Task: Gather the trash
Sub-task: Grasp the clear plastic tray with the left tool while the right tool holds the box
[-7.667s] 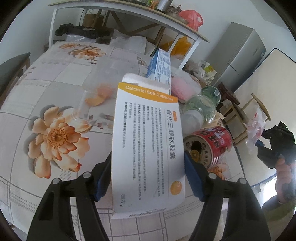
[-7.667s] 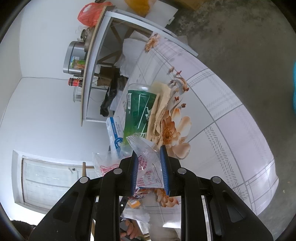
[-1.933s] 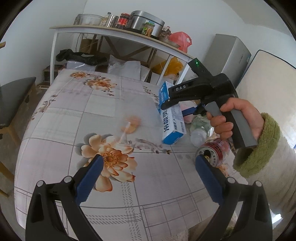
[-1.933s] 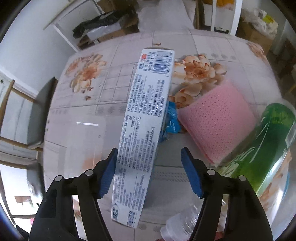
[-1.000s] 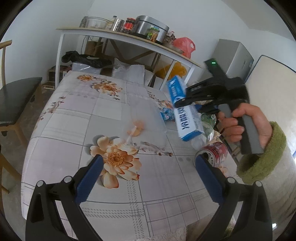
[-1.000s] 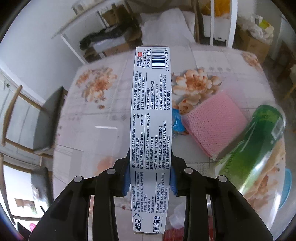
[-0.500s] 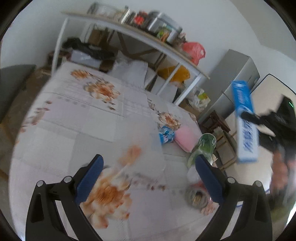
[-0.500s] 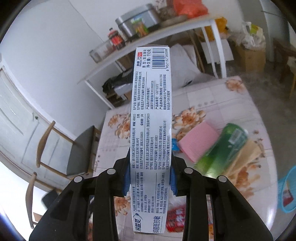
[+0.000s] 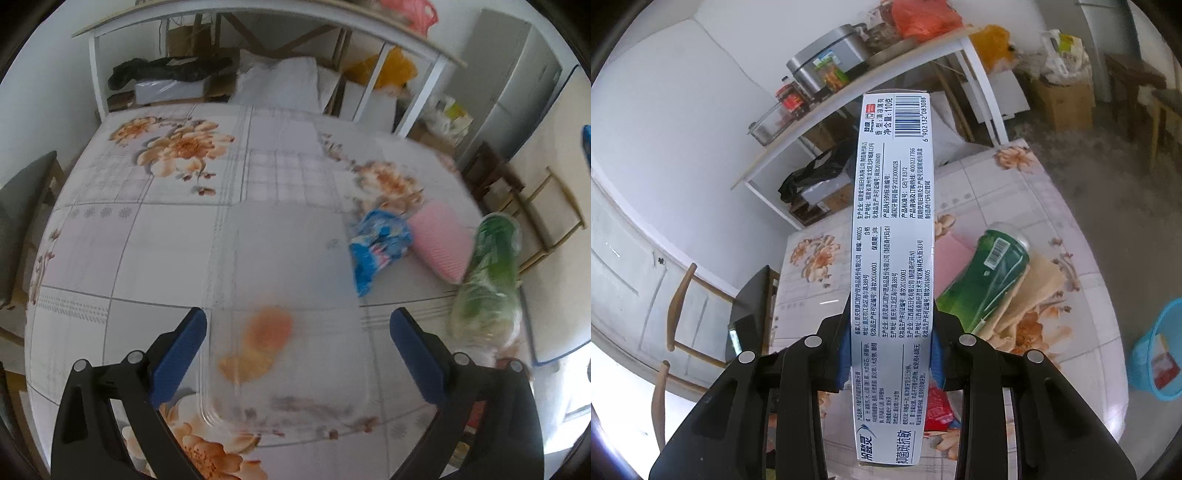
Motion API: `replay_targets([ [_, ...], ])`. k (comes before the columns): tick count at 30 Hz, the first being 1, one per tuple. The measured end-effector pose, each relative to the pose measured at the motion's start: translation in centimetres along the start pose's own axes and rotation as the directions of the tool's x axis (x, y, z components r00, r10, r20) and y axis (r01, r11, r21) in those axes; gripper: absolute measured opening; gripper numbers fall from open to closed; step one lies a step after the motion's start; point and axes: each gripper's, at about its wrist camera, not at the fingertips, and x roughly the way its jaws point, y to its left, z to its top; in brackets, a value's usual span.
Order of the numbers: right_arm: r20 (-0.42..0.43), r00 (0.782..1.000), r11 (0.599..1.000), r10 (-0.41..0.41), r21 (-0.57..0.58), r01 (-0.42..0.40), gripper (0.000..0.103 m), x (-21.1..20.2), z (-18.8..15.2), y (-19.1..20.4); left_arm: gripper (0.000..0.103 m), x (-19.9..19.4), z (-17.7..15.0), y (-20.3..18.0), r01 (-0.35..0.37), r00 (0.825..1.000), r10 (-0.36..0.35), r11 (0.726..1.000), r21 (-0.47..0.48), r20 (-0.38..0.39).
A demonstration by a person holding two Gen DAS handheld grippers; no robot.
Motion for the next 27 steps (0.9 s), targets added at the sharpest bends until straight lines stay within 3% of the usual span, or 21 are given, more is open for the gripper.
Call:
replay_targets([
  [7,-0.007,1.000,1.000,0.008,0.004,-0.008,0.031,-0.2,-0.3,-0.1,0.096,1.4,-0.1,0.6,-0.015,0.999,0.015,1.000,-0.008,-0.039],
  [10,-0.003,1.000,1.000,0.009,0.005,-0.009,0.031,-0.3,-0.4,-0.1,0.090,1.4,-0.2,0.9,-0.018,0.999,0.017,1.000,-0.023,-0.037],
  [27,-0.010,1.000,1.000,-0.006,-0.003,0.006,0.031,-0.4,-0.5,0.0,0.085,-1.4,-1.5,2.7,0.073,0.997,-0.071,0.992,-0.100,0.024],
])
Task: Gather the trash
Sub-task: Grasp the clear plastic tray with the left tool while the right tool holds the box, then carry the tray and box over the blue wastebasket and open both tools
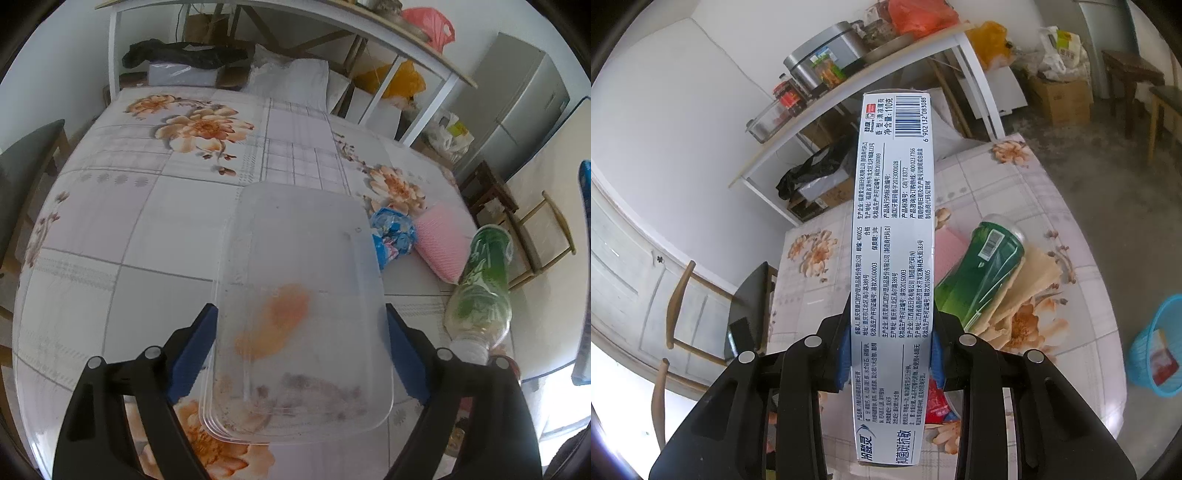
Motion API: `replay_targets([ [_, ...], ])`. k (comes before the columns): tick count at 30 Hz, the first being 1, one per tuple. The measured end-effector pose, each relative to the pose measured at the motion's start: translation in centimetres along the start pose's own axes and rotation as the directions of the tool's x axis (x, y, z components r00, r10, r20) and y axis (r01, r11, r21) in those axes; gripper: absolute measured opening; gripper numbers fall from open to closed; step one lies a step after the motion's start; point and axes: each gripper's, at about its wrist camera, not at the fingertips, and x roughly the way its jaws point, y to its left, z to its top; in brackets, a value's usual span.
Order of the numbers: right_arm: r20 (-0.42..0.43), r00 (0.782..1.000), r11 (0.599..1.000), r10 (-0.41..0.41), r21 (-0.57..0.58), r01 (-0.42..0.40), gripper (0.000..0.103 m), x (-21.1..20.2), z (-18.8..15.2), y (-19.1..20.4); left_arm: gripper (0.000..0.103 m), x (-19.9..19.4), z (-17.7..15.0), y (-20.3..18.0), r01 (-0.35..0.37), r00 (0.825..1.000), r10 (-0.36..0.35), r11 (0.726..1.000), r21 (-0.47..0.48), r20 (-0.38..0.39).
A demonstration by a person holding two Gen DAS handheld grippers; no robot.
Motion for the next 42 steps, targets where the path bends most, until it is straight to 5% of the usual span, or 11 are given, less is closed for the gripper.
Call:
replay_targets([
  [4,0.004,1.000,1.000,0.003,0.001,-0.003,0.031,0.0,0.0,0.1,0.085,-2.3,-0.6,1.7,0.032,0.999,-0.031,0.999,-0.033,0.038],
  [10,0.002,1.000,1.000,0.016,0.002,-0.016,0.031,0.4,-0.6,0.2,0.085,-6.1,-1.7,4.4,0.172,0.981,-0.159,0.978,-0.121,0.109],
  [21,-0.005,0.998,0.998,0.055,0.030,-0.055,0.031,0.3,-0.9,-0.7,0.085,-11.4,-2.9,4.2,0.227,0.959,-0.206,0.969,-0.093,0.194],
  [31,0.030,0.997,0.995,0.073,0.060,-0.075,0.031,-1.8,-1.5,-2.1,0.085,-16.0,-1.9,3.6,0.386,0.893,-0.350,0.919,-0.085,0.282],
  [42,0.096,0.991,0.989,0.099,0.098,-0.108,0.031,-5.3,-3.1,-5.0,0.085,-21.1,-0.8,-0.9,0.389,0.851,-0.383,0.919,0.057,0.361],
])
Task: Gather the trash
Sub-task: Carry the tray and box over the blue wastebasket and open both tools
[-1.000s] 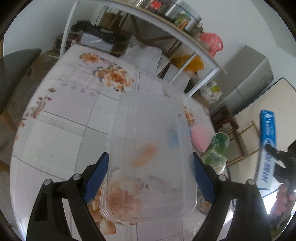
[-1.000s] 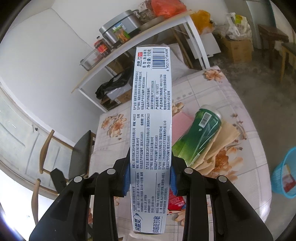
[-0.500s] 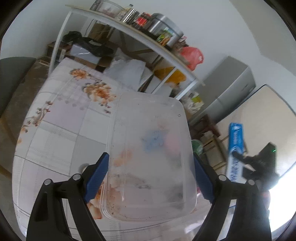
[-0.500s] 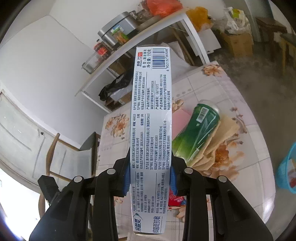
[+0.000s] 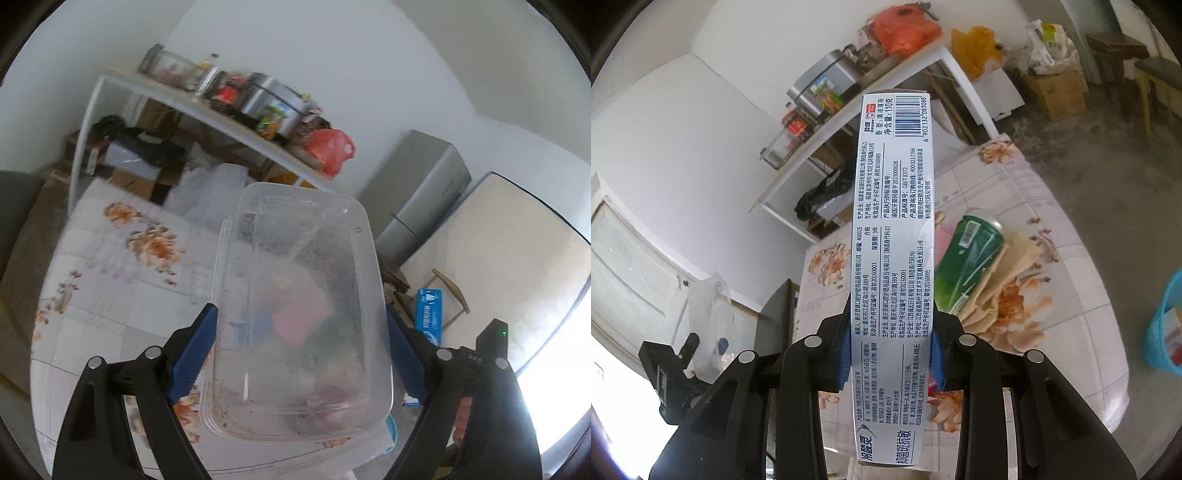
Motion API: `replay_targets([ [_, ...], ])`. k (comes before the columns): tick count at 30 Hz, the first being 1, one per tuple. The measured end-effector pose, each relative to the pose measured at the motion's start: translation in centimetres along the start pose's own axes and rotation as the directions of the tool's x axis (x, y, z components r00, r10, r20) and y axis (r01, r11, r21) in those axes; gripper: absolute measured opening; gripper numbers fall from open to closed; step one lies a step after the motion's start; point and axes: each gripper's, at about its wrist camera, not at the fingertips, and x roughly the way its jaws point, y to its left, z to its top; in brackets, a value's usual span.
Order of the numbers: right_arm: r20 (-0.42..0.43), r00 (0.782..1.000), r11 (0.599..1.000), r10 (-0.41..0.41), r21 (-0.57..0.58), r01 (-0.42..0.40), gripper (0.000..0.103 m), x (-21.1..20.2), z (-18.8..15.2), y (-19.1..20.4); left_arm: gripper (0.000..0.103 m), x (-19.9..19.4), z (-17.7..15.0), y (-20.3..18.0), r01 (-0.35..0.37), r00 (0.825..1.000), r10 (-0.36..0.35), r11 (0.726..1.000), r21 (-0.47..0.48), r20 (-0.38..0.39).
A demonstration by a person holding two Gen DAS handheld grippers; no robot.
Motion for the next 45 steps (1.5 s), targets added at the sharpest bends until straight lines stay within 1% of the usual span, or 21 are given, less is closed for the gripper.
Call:
replay_targets([
  [4,0.038,0.999,0.999,-0.019,0.031,0.017,0.031,-2.6,-0.1,-2.1,0.085,1.2,-1.0,-4.1,0.059,0.998,-0.058,0.996,0.062,-0.024],
  [8,0.086,0.995,0.996,-0.050,0.084,0.043,0.031,-6.3,-0.5,-4.8,0.085,3.4,-2.3,-8.5,0.148,0.987,-0.140,0.982,0.120,-0.075],
  [14,0.171,0.977,0.978,-0.128,0.187,0.095,0.031,-12.6,-2.1,-9.6,0.085,8.5,-4.8,-15.5,0.273,0.952,-0.235,0.942,0.194,-0.197],
  [16,0.204,0.965,0.966,-0.166,0.229,0.118,0.031,-14.8,-3.0,-11.4,0.085,10.7,-5.9,-18.1,0.321,0.930,-0.265,0.922,0.215,-0.254],
  [20,0.239,0.944,0.931,-0.227,0.337,0.138,0.031,-18.2,-5.5,-15.3,0.085,14.7,-8.8,-23.1,0.393,0.887,-0.288,0.881,0.263,-0.361],
  [21,0.241,0.940,0.923,-0.240,0.358,0.144,0.031,-18.6,-6.0,-15.9,0.085,16.1,-9.9,-24.6,0.414,0.870,-0.291,0.869,0.269,-0.398],
  [23,0.241,0.933,0.898,-0.267,0.413,0.150,0.031,-19.6,-7.3,-18.0,0.085,18.1,-11.5,-26.8,0.436,0.844,-0.285,0.857,0.274,-0.454],
  [24,0.239,0.930,0.883,-0.281,0.445,0.152,0.031,-20.0,-8.1,-19.3,0.085,19.7,-12.8,-28.3,0.456,0.822,-0.282,0.846,0.276,-0.494],
  [25,0.236,0.927,0.872,-0.290,0.464,0.155,0.031,-20.1,-8.5,-20.0,0.085,20.4,-13.7,-28.9,0.463,0.812,-0.276,0.841,0.280,-0.514],
  [26,0.232,0.925,0.858,-0.300,0.489,0.156,0.031,-20.4,-9.1,-21.1,0.085,21.9,-14.9,-30.1,0.473,0.795,-0.263,0.833,0.288,-0.546],
  [27,0.227,0.925,0.846,-0.305,0.511,0.154,0.031,-20.5,-9.6,-22.1,0.085,22.9,-15.7,-30.7,0.478,0.784,-0.252,0.828,0.293,-0.567],
  [29,0.212,0.927,0.813,-0.309,0.565,0.142,0.031,-20.4,-10.5,-24.6,0.085,25.3,-17.6,-32.1,0.486,0.753,-0.222,0.823,0.296,-0.620],
  [32,0.186,0.933,0.766,-0.309,0.630,0.128,0.031,-19.7,-11.1,-27.8,0.085,29.8,-21.1,-34.4,0.473,0.693,-0.153,0.834,0.285,-0.705],
  [33,0.176,0.933,0.751,-0.313,0.647,0.130,0.031,-19.5,-11.3,-28.7,0.085,30.7,-21.8,-34.8,0.471,0.680,-0.142,0.836,0.281,-0.719],
  [34,0.165,0.934,0.731,-0.316,0.670,0.129,0.031,-19.2,-11.5,-29.9,0.085,32.2,-22.9,-35.4,0.468,0.660,-0.120,0.838,0.281,-0.742],
  [36,0.150,0.934,0.698,-0.325,0.704,0.130,0.031,-18.8,-12.1,-31.8,0.085,34.7,-25.1,-36.7,0.461,0.639,-0.068,0.831,0.311,-0.766],
  [40,0.139,0.930,0.650,-0.342,0.749,0.127,0.031,-19.5,-13.5,-34.4,0.085,38.7,-29.1,-39.3,0.468,0.604,-0.007,0.813,0.347,-0.797],
  [41,0.136,0.927,0.640,-0.349,0.757,0.130,0.031,-19.7,-13.8,-34.8,0.086,39.5,-29.9,-39.7,0.469,0.599,0.000,0.810,0.352,-0.801],
  [42,0.134,0.925,0.627,-0.356,0.768,0.130,0.031,-19.9,-14.2,-35.3,0.087,41.0,-30.7,-40.5,0.464,0.602,0.008,0.810,0.358,-0.798],
  [43,0.132,0.923,0.617,-0.361,0.776,0.130,0.031,-20.0,-14.6,-35.7,0.089,41.7,-31.4,-41.1,0.459,0.611,0.008,0.812,0.362,-0.792],
  [45,0.128,0.920,0.599,-0.371,0.789,0.132,0.031,-20.3,-15.0,-36.1,0.098,43.5,-32.9,-42.5,0.452,0.637,0.014,0.803,0.389,-0.771],
])
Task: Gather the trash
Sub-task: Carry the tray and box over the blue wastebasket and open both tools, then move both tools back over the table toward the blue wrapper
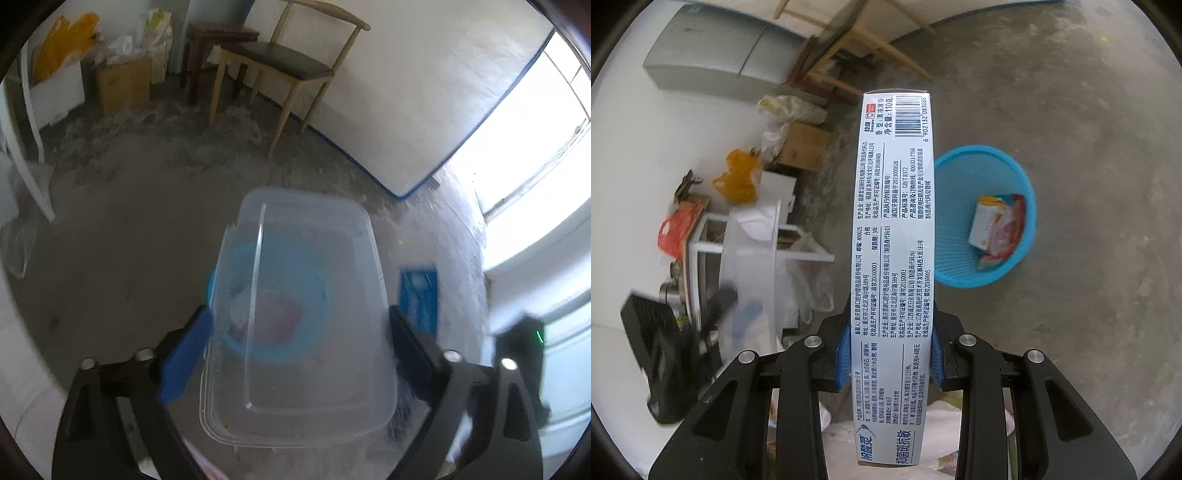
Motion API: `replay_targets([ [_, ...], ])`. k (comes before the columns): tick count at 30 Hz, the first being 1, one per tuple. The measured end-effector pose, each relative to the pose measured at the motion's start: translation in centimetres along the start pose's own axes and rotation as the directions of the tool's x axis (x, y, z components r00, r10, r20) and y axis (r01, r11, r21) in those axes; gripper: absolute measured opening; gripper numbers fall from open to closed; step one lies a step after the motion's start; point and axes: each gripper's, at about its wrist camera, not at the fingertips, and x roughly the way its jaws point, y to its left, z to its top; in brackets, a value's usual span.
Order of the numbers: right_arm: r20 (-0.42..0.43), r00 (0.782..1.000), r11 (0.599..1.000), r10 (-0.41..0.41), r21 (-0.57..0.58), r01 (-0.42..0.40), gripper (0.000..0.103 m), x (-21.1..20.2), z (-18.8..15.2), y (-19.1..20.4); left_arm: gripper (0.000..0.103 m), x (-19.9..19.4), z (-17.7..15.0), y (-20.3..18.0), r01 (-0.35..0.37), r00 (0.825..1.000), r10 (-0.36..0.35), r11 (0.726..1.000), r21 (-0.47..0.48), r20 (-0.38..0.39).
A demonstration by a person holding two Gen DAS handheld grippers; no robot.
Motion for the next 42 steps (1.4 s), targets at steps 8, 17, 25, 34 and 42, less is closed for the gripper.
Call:
replay_targets([
  [8,0.005,1.000,0.998,-0.028,0.053,0.027,0.031,-0.4,-0.1,-2.3,0.098,3.4,-0.3,2.0,-0.055,0.997,0.051,0.996,-0.075,-0.049],
  [17,-0.047,0.999,0.998,-0.019,0.051,0.021,0.031,1.8,0.4,-1.4,0.098,-5.6,-2.3,4.0,-0.010,0.996,0.018,0.996,-0.089,0.086],
  [25,-0.133,0.975,0.984,-0.179,-0.014,0.179,0.034,9.9,4.0,-0.6,0.098,-15.1,-9.6,7.1,-0.004,0.991,0.014,0.997,-0.077,0.131],
  [34,-0.071,0.940,0.938,-0.335,-0.122,0.325,0.053,13.5,6.1,-0.4,0.098,-22.6,-19.3,11.6,-0.014,0.981,0.038,0.992,-0.126,0.191],
  [42,-0.026,0.937,0.930,-0.348,-0.136,0.341,0.053,8.3,2.0,-2.1,0.098,-26.5,-24.6,14.9,-0.040,0.952,0.109,0.971,-0.235,0.285],
])
